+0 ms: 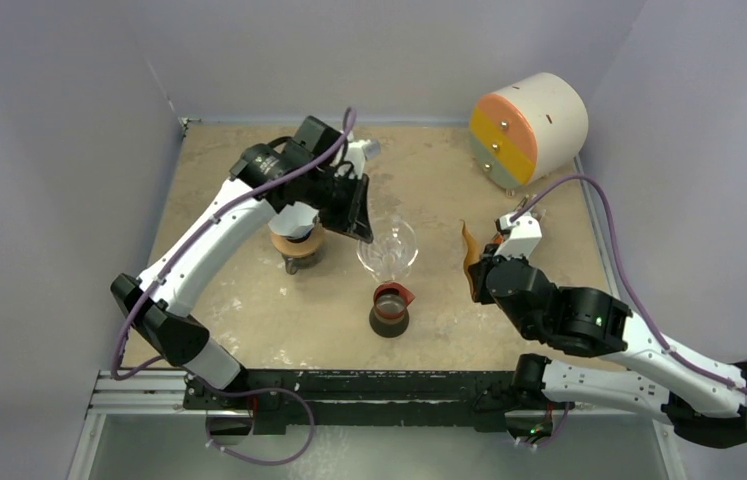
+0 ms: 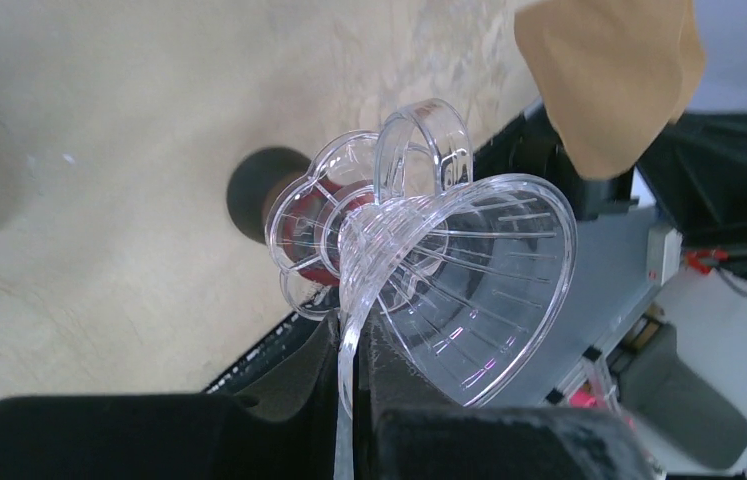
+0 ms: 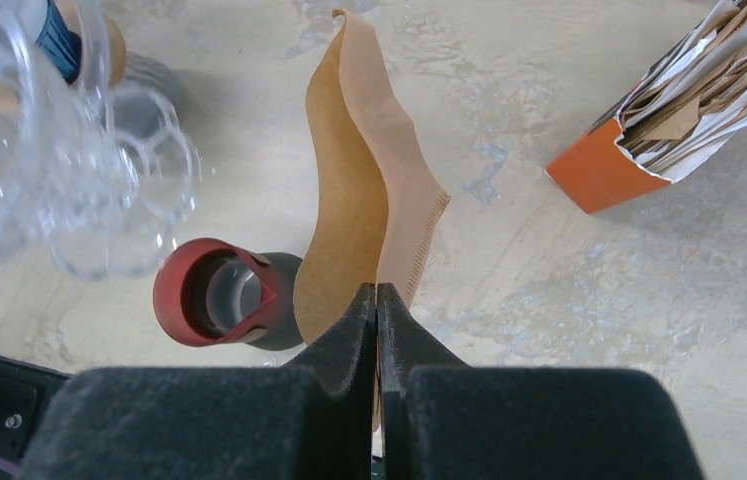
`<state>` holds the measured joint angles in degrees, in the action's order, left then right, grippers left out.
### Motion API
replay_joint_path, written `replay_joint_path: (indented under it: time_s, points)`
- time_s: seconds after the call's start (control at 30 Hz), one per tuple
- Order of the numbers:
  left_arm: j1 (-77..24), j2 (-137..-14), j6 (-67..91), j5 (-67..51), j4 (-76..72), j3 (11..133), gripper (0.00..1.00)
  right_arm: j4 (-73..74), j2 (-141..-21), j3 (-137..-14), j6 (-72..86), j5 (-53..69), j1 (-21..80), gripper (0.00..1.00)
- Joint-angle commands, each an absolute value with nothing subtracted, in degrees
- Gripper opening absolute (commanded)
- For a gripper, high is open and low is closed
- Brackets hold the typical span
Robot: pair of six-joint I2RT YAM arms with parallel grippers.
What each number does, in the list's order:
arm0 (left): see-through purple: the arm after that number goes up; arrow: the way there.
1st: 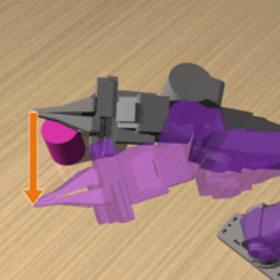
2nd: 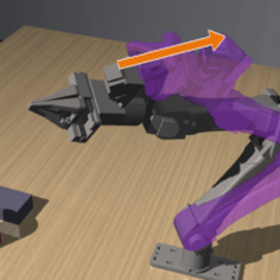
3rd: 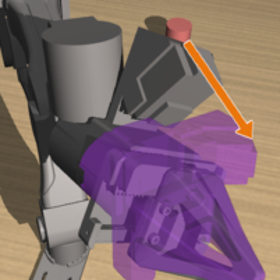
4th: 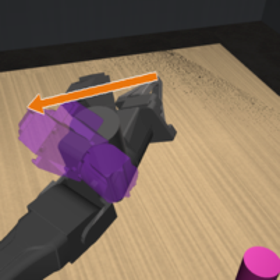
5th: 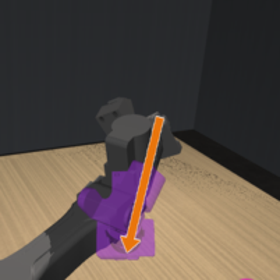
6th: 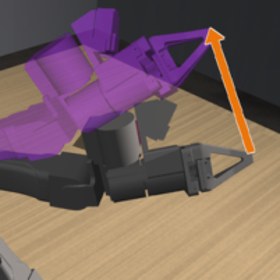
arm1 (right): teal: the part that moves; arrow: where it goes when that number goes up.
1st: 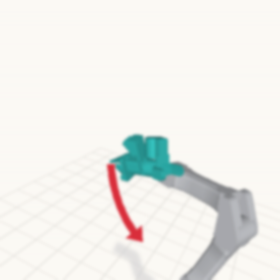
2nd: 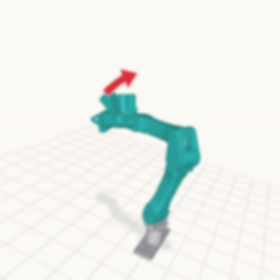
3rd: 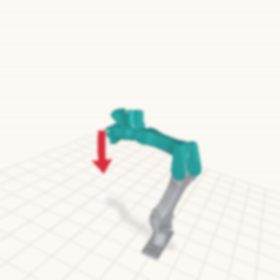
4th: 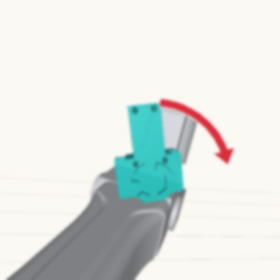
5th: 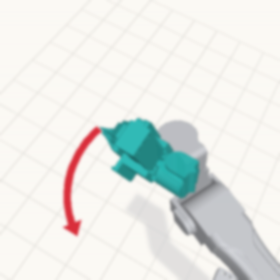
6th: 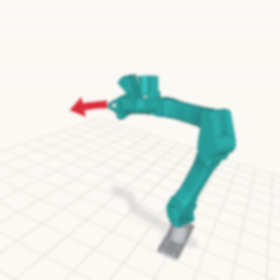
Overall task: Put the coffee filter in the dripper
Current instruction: Place the coffee dripper on the coffee server.
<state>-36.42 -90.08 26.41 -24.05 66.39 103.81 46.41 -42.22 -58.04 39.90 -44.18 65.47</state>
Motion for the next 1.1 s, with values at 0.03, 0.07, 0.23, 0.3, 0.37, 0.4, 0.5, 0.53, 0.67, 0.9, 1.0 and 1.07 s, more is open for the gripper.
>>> replay_joint_path:
  time_s: [0.03,0.07,0.23,0.3,0.37,0.4,0.5,0.53,0.67,0.9,1.0,1.07]
  points:
    - [-41.63,-87.11,27.81,-24.66,66.98,99.31,0.00,47.69,-41.12,-57.11,41.92,-45.27,65.17,0.00]
    - [-41.97,-86.77,28.21,-24.51,66.53,98.17,0.00,47.76,-40.99,-56.94,42.04,-45.29,65.21,0.00]
    - [-42.69,-86.22,28.94,-23.16,65.04,94.71,0.00,47.72,-40.79,-56.31,42.29,-45.16,65.21,0.00]
    - [-42.97,-86.29,29.21,-23.28,64.01,93.57,0.00,47.63,-40.75,-56.10,42.33,-45.18,65.21,0.00]
    - [-43.18,-86.82,29.33,-23.68,63.34,92.62,0.00,47.57,-40.55,-55.93,42.49,-45.26,65.21,0.00]
    - [-43.30,-87.08,29.34,-23.91,62.87,92.22,0.00,47.43,-40.42,-55.76,42.51,-45.27,65.21,0.00]
    - [-43.51,-87.94,29.35,-23.83,61.73,91.33,0.00,47.24,-40.09,-55.50,42.54,-45.22,65.16,0.00]
    - [-43.51,-88.16,29.37,-23.82,61.20,91.10,0.00,47.28,-40.08,-55.46,42.62,-45.18,65.21,0.00]
    - [-43.51,-89.23,29.40,-23.88,59.98,90.97,0.00,47.45,-39.77,-55.07,42.94,-44.96,65.19,0.00]
    - [-43.51,-90.80,29.00,-23.05,58.68,90.54,0.00,47.52,-39.29,-54.41,43.33,-44.55,65.21,0.00]
    - [-43.51,-90.88,28.94,-22.64,58.37,90.12,0.00,47.54,-39.32,-54.25,43.42,-44.56,65.18,0.00]
    - [-43.51,-90.80,29.00,-22.63,58.27,89.80,0.00,47.46,-39.44,-54.27,43.45,-44.48,65.20,0.00]
